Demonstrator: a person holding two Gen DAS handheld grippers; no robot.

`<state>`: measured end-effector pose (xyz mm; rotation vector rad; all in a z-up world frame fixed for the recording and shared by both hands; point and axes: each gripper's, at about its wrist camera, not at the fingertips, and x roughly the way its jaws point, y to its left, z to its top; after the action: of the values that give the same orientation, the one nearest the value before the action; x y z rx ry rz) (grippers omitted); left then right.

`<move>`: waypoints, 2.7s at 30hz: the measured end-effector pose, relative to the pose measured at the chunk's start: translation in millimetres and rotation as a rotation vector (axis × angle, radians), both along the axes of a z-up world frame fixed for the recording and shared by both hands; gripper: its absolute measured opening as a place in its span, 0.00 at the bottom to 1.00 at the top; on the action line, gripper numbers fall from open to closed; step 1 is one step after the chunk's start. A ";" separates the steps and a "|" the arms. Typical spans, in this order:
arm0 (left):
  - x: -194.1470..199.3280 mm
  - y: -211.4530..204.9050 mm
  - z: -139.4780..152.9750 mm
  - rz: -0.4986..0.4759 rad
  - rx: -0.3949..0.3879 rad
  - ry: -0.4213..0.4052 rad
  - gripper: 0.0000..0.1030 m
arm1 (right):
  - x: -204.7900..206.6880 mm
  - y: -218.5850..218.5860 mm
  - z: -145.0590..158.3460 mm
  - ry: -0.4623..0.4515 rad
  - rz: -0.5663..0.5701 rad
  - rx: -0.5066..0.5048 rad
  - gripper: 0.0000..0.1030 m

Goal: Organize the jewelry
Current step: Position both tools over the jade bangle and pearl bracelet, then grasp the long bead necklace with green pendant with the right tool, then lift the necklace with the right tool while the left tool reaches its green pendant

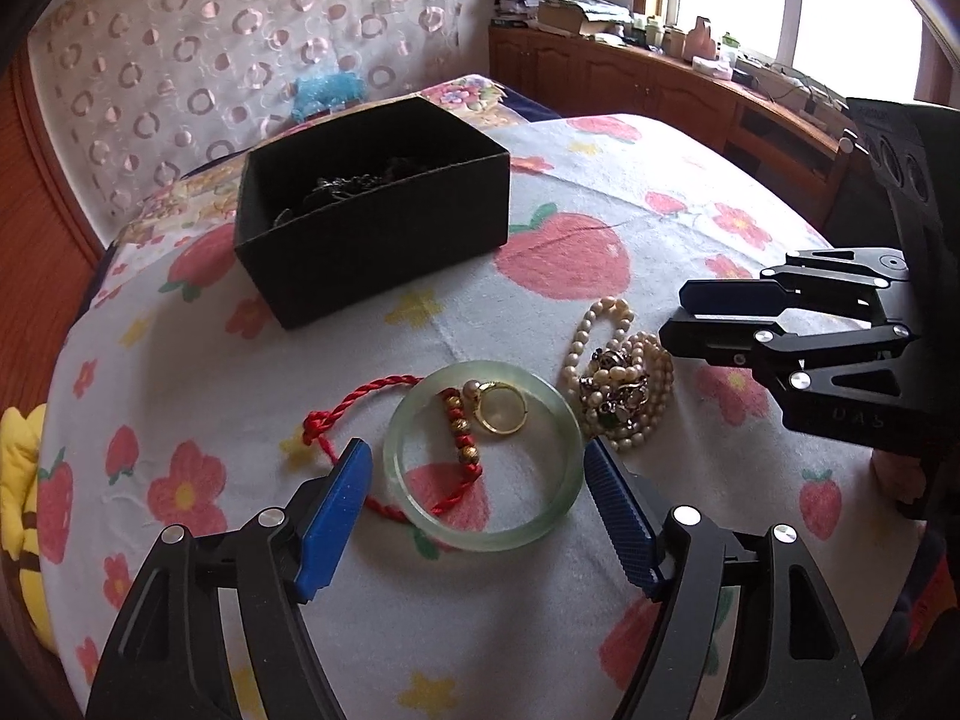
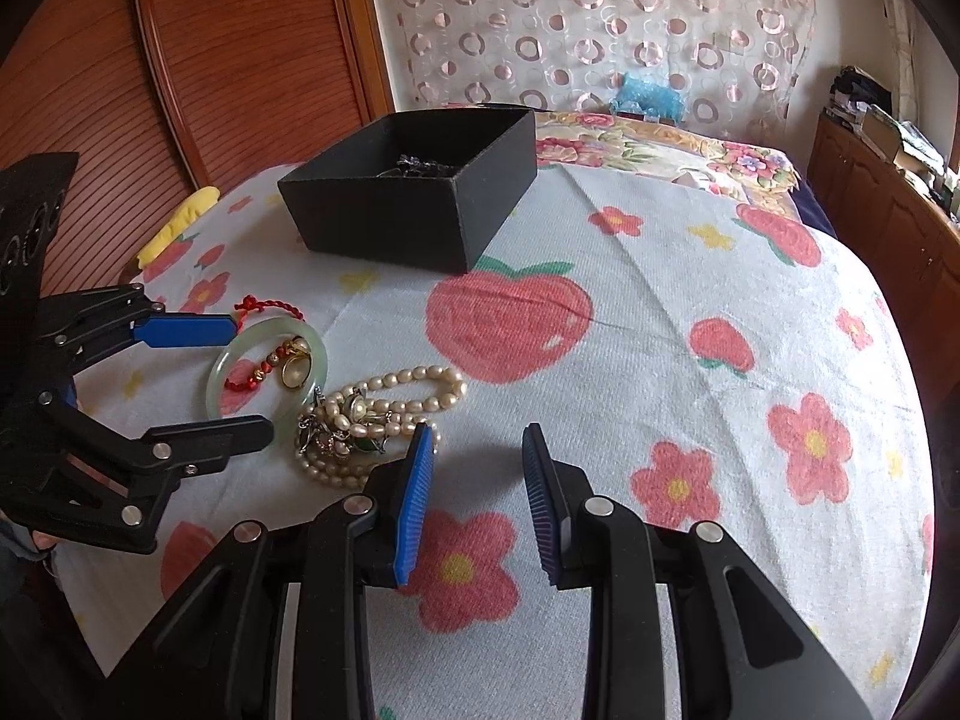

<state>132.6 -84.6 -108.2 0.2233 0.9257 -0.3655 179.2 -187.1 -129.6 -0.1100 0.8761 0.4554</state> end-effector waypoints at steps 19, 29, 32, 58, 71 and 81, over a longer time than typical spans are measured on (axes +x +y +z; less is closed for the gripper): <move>-18.5 5.0 8.4 0.022 -0.046 -0.044 0.67 | -0.1 1.0 -0.4 -0.007 -0.004 -0.013 0.30; -38.6 17.3 30.3 0.042 -0.088 -0.105 0.67 | 3.6 8.7 6.4 -0.030 0.004 -0.023 0.30; -39.1 20.7 33.4 0.043 -0.095 -0.114 0.67 | 11.0 13.8 12.0 -0.022 0.021 -0.001 0.29; -42.8 32.0 39.9 0.074 -0.118 -0.132 0.67 | 21.0 36.4 22.2 -0.047 0.109 -0.129 0.06; -42.4 36.4 51.7 0.085 -0.124 -0.162 0.67 | -3.8 36.4 116.9 -0.229 0.144 -0.071 0.06; -42.9 39.3 66.5 0.084 -0.122 -0.196 0.67 | -7.4 39.0 161.4 -0.312 0.150 -0.054 0.06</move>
<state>89.7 -45.3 -41.7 0.1054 0.7150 -0.3149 171.9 -148.1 31.8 -0.2898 0.5750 0.5381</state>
